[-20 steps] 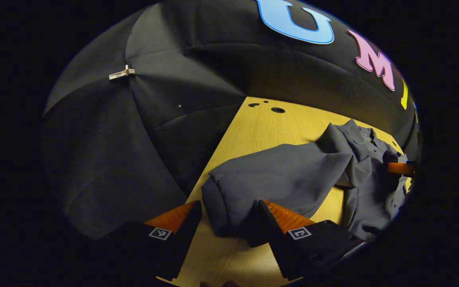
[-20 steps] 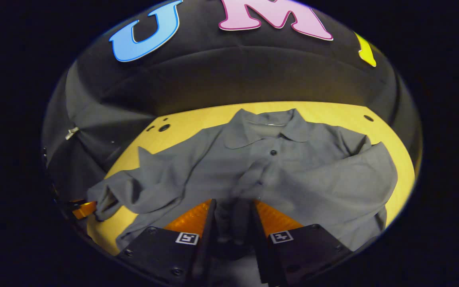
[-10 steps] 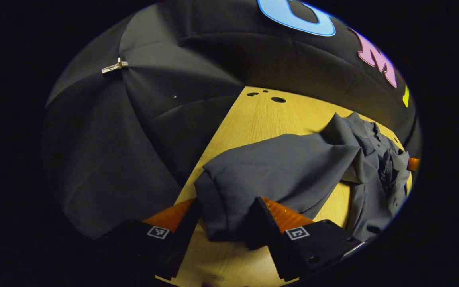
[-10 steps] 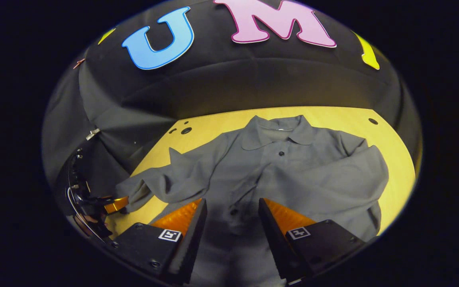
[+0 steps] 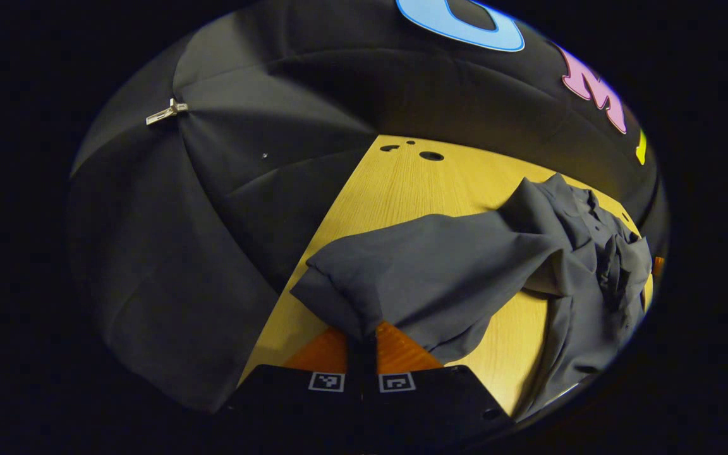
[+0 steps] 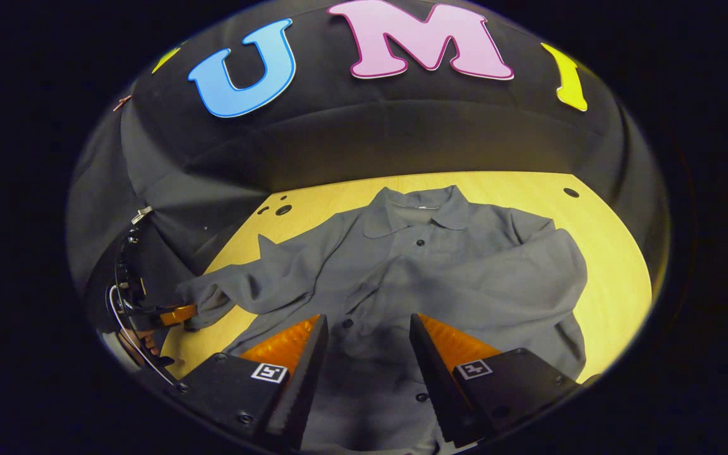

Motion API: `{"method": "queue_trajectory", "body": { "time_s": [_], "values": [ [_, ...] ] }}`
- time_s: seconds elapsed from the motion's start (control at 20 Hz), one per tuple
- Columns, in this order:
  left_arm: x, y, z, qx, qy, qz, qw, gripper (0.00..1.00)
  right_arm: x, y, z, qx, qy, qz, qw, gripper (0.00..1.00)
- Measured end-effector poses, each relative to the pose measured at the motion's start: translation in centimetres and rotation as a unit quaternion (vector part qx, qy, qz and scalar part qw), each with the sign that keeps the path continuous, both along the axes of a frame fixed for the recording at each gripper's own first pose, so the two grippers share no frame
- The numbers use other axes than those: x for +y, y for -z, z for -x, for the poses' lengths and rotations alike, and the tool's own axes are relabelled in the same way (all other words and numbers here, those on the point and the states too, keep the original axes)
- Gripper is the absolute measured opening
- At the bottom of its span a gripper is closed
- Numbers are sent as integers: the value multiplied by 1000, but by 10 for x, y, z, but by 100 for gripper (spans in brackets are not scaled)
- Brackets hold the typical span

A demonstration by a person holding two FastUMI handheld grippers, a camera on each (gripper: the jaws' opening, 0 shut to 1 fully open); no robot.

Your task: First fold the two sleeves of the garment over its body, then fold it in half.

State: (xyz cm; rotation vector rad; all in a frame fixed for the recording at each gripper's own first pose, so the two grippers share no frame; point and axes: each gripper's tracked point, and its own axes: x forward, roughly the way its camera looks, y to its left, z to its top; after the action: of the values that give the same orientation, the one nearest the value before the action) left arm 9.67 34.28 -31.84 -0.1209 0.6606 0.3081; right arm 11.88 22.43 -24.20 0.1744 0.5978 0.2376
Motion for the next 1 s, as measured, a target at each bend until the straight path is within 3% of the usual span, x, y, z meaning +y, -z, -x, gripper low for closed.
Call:
{"method": "queue_trajectory", "body": {
  "time_s": [0.4, 0.8, 1.0],
  "values": [
    [-52, -116, -16, -114, 20, -31, 993, 5, -46, -12, 9, -15, 18, 1, 1000, 81],
    [-189, -215, -45, -203, 100, -34, 974, 5, -114, -12, 13, -25, 48, 14, 998, 81],
    [-260, -234, -59, -227, 152, -33, 962, 5, -155, -12, 18, -24, 75, 10, 997, 81]
  ]
}}
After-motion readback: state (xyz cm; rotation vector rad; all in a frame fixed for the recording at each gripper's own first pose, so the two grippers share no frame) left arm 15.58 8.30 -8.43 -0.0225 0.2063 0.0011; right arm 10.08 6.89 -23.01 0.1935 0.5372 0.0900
